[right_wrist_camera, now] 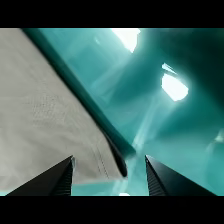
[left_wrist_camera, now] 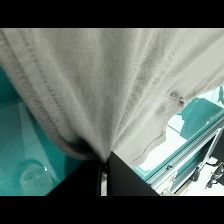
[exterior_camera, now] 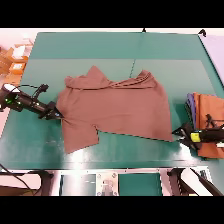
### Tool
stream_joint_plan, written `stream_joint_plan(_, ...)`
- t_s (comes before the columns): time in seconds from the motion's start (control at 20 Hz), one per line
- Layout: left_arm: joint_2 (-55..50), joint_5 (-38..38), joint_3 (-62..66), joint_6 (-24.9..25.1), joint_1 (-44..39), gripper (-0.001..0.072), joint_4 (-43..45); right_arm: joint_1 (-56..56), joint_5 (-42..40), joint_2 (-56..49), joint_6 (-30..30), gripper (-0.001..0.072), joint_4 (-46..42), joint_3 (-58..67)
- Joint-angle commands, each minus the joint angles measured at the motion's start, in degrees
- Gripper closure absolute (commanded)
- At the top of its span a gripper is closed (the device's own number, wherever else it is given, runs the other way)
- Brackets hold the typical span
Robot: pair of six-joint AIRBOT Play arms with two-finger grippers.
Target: Fold the shirts.
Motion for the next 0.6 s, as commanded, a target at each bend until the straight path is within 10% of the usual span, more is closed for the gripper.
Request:
stream_joint_plan(0.0,0.28,-0.44,-0.02,0.26,0.24,0.0682,0.09,-0.07,-7.76,-2.8,-9.42,0.0238,12.81,-6.6)
stream_joint_plan(0.15,0.28,-0.48,0.0,0.35,0.26,0.0682,-0.44,0.02,-7.69,-7.45,-17.07,0.0374,23.28,-6.51)
stream_joint_plan(0.3,2.16,-0.68,0.11,2.12,0.26,0.0683,-5.77,0.02,-0.17,-8.46,-22.62,0.0674,30.67,-5.16)
stream_joint_plan(0.55,20.15,-1.31,13.88,1.6,0.26,0.0683,-13.44,-0.09,10.64,1.75,-19.26,0.0696,46.23,17.22)
